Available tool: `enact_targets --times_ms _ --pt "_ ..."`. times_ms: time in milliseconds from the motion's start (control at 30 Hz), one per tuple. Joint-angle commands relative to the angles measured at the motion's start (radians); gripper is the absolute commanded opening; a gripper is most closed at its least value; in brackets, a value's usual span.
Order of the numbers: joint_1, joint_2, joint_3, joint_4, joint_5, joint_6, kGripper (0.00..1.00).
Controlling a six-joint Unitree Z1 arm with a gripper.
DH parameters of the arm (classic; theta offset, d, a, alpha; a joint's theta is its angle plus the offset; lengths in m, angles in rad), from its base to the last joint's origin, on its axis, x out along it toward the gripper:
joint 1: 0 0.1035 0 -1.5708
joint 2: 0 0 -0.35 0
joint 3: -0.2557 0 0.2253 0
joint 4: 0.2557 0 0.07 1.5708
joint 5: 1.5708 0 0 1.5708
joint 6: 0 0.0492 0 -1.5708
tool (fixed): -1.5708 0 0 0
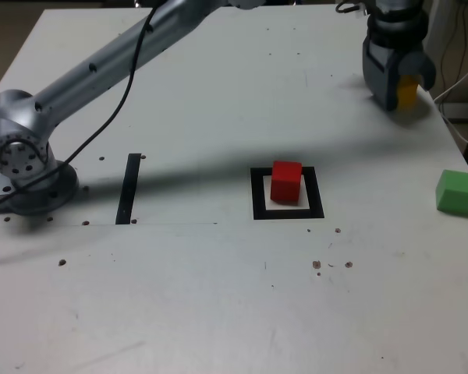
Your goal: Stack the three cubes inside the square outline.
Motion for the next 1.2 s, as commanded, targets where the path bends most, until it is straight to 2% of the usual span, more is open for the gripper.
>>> enact_targets --times_ms 0,333,733,967,1167 --pt "-0.005 -0.010 -0.007 0.006 0.006 0.003 0.28" --pt "-0.034 -0.074 0.018 0.058 0.026 0.020 0.29" --pt "-0.086 -0.198 0.089 0.232 0.021 0.084 0.29" --pt "-0.144 -0.371 0.319 0.250 -0.011 0.102 0.29" --pt "-0.185 -0.533 0.569 0.197 -0.044 0.088 0.29"
